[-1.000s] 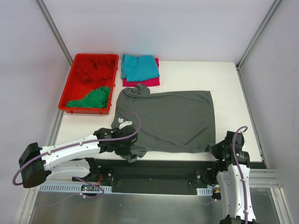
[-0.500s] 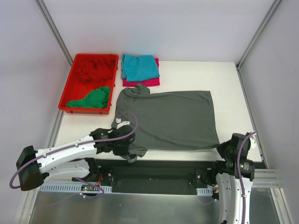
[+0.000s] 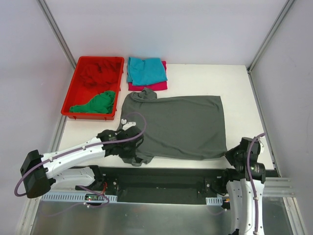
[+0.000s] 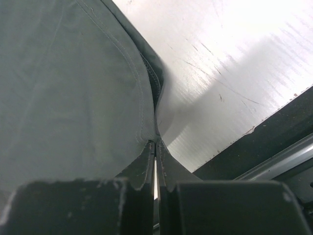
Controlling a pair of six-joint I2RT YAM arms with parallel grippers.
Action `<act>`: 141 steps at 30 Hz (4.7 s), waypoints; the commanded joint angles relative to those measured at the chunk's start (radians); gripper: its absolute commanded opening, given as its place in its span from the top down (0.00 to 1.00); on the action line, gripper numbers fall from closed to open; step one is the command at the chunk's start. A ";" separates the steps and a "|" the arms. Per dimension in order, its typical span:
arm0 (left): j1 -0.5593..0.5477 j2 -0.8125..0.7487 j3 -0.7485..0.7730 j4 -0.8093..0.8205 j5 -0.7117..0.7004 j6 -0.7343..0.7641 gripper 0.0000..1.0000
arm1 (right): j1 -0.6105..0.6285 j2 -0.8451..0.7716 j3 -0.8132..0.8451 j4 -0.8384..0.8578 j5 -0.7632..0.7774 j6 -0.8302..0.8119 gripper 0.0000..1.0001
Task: Fold and stack the t-shirts
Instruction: Grap the side of the flattened tshirt closest away from the robot with both arms, then fold the flattened tshirt in 1/3 of the way
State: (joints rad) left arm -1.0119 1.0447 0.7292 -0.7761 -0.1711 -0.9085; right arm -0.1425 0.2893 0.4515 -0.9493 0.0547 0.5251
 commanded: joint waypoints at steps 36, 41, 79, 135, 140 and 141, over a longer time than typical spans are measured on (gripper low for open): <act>0.461 0.597 0.598 0.248 -0.010 0.657 1.00 | -0.005 0.847 0.269 0.635 -0.151 -0.209 0.99; 0.498 0.716 0.665 0.307 0.114 0.815 1.00 | -0.005 1.010 0.341 0.696 -0.213 -0.241 0.99; 0.592 0.514 0.325 0.524 0.433 0.514 0.01 | 0.072 0.994 0.323 0.670 -0.251 -0.364 0.21; 0.561 0.485 0.180 0.371 0.352 0.284 0.53 | 0.043 0.597 0.095 0.506 -0.269 -0.390 0.19; 0.559 0.506 0.173 0.364 0.283 0.287 0.54 | 0.044 0.584 0.095 0.501 -0.269 -0.396 0.19; 0.559 0.514 0.174 0.363 0.275 0.286 0.55 | 0.046 0.585 0.095 0.501 -0.273 -0.396 0.18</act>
State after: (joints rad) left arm -0.4400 1.5459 0.8833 -0.3901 0.1772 -0.6334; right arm -0.0967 0.8925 0.5182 -0.4603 -0.1967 0.1444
